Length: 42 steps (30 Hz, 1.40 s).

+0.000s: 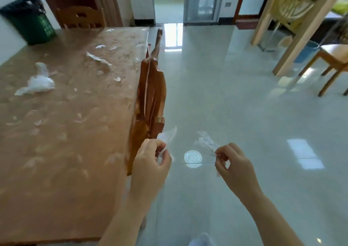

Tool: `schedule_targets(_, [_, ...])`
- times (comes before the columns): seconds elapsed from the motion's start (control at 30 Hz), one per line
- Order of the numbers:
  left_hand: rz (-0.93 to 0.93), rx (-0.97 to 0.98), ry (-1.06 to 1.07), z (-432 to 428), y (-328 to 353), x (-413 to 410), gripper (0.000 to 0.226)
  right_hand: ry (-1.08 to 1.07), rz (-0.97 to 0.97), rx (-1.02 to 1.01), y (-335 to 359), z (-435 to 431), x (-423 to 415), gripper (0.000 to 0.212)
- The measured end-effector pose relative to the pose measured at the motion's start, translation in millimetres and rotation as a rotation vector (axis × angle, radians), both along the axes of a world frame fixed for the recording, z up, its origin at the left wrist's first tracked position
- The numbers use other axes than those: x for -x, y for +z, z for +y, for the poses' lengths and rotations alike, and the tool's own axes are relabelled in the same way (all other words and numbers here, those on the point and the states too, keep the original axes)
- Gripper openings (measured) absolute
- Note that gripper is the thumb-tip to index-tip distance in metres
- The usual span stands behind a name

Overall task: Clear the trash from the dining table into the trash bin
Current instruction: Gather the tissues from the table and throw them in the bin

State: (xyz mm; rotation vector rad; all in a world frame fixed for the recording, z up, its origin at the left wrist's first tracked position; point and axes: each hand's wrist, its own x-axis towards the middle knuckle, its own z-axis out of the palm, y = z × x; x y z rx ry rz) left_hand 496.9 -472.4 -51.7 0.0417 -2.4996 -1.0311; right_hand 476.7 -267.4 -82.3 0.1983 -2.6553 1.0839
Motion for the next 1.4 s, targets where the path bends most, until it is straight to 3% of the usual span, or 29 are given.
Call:
schedule_targets(0.2, [-0.032,0.043,-0.152,89,-12,82,0.010,-0.124,-0.029,-0.006,0,100,55,0.019])
schedule_targets(0.47, [-0.153,0.124,-0.228,138,-35,205,0.015,-0.176,-0.082,-0.018,-23,145,168,0.016])
schedule_targets(0.87, [-0.157,0.083,-0.222,126,-32,496,0.018,-0.135,-0.082,-0.112,4,126,472,0.017])
schedule_targets(1.13, [-0.217,0.087,-0.112,98,-48,640,0.014,-0.031,-0.159,-0.080,-17,95,637,0.015])
schedule_targets(1.4, [-0.177,0.072,0.000,105,-33,845,0.014,0.042,-0.093,-0.053,-6,105,870,0.016])
